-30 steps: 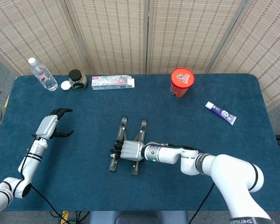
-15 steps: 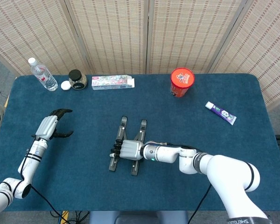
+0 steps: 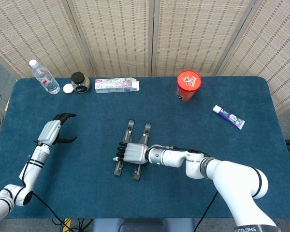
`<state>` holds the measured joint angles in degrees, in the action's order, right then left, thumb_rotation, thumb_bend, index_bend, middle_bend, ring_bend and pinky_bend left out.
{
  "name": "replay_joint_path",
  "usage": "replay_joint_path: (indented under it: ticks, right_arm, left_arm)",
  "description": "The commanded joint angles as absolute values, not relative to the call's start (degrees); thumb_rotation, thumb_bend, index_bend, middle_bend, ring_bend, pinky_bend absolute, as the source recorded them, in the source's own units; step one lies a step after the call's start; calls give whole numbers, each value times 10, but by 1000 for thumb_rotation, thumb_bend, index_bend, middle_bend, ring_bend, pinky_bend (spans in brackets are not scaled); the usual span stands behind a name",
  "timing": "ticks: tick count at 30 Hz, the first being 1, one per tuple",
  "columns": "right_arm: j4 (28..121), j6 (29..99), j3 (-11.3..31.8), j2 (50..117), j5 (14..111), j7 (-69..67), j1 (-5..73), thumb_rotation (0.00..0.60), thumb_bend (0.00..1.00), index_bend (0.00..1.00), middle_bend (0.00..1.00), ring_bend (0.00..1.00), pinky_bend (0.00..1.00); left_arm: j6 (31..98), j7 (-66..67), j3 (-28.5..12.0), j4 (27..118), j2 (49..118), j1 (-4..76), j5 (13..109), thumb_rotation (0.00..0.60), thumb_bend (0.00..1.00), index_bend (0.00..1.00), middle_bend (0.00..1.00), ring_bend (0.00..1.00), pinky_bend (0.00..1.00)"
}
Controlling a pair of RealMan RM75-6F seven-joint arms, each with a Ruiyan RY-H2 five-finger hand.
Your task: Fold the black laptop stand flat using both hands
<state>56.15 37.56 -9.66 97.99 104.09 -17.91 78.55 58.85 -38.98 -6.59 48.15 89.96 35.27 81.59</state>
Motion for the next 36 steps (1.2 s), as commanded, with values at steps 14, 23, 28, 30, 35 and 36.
replay_joint_path:
  ticks: [14,23,28,30,35,36]
  right_arm:
    - [528,409,-107,994,1044,-193,770,600,230,19,446,42,0]
    - [502,446,-110,1009,1051,-200,754,600,233,179,555,160,0]
    - [490,459,-111,1014,1053,-200,746,600,234,228,587,197,0]
    - [486,468,-110,1016,1054,-200,743,600,238,248,606,219,1]
    - [477,482,-108,1020,1055,-199,737,600,251,274,633,253,6]
    - [477,483,-107,1020,1055,-200,737,600,252,276,625,254,8]
  left_arm:
    - [587,-395,-62,482,900,353,822,600,172,183,195,111,73]
    - [589,-395,-62,484,898,353,825,600,172,183,195,111,73]
    - [590,-394,-62,487,897,352,824,600,172,182,195,112,74]
    - [590,-393,-62,488,896,352,825,600,172,183,195,112,74]
    - [591,-392,-63,489,897,352,824,600,172,182,195,111,74]
    - [591,-392,-63,489,897,352,824,600,172,182,195,111,74]
